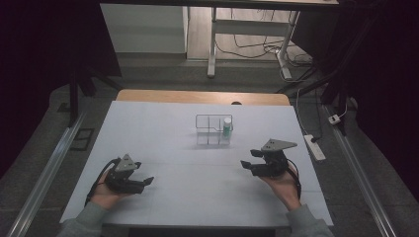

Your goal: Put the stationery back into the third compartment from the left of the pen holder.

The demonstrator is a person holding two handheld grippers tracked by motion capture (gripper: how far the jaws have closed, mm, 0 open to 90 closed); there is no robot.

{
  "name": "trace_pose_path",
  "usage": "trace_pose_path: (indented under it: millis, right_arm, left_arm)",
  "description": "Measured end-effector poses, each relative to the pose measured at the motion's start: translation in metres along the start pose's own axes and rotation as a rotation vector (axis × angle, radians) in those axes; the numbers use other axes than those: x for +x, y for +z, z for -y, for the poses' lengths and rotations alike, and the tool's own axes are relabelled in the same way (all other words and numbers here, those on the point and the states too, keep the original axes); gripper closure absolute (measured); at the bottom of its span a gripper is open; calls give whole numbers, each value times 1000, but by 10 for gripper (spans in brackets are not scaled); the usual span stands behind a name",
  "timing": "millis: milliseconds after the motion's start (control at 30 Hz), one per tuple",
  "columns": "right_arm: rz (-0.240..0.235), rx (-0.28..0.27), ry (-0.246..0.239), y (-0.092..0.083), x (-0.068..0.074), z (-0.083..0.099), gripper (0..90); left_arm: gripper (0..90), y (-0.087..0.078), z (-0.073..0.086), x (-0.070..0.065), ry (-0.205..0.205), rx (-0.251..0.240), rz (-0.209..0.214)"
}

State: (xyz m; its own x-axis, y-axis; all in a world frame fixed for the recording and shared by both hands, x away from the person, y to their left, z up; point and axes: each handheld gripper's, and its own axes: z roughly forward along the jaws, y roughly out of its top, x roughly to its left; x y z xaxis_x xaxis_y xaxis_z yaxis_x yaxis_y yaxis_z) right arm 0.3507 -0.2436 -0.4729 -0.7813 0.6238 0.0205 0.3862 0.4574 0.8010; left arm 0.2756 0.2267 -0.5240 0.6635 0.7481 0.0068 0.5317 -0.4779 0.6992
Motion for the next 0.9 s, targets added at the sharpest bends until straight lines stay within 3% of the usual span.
trace_pose_path:
  millis: [533,900]
  right_arm:
    - [59,28,50,-27,-9,50,362]
    - [67,36,43,-28,-12,55,354]
  left_arm:
    - [253,-2,0,-2,-2,-10,-1]
    - [253,-2,0,-3,2,-8,-3]
